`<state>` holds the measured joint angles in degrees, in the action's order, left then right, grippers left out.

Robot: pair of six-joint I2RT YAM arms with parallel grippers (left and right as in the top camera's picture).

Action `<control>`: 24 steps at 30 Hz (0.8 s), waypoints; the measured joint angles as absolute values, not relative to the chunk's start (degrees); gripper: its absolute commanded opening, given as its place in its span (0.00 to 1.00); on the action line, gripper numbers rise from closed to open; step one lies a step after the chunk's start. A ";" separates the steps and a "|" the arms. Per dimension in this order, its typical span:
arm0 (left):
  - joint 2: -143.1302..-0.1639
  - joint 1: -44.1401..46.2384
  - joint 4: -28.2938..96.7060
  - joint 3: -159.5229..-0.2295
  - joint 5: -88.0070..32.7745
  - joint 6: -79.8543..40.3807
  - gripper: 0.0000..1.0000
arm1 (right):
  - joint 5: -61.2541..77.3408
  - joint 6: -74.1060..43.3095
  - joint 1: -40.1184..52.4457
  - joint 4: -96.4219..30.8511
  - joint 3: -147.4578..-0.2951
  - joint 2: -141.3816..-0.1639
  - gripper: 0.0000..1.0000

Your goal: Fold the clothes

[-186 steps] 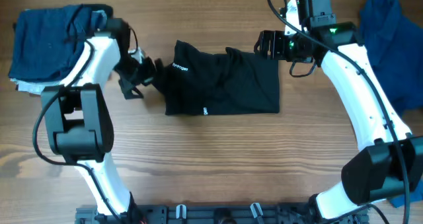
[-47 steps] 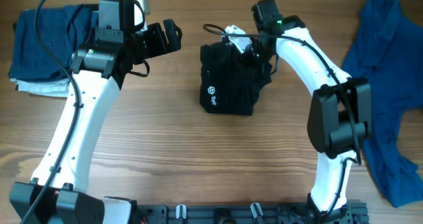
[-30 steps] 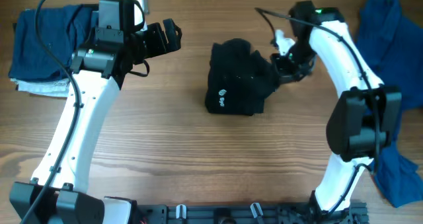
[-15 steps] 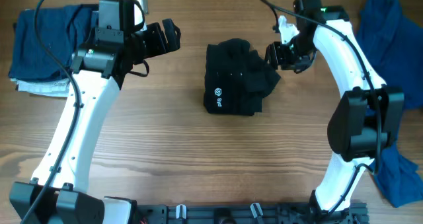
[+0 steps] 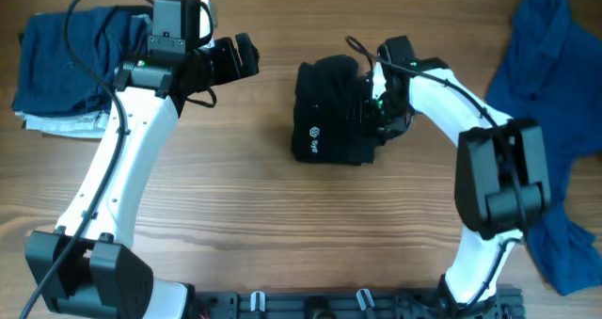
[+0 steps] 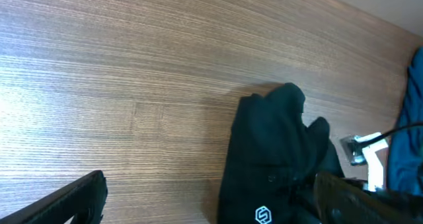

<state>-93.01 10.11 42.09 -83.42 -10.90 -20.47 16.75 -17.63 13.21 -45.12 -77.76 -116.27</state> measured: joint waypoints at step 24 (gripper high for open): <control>-107.96 29.52 47.29 -83.42 -13.37 -15.75 0.95 | 19.00 -12.49 -7.38 -56.75 -97.97 -101.16 0.99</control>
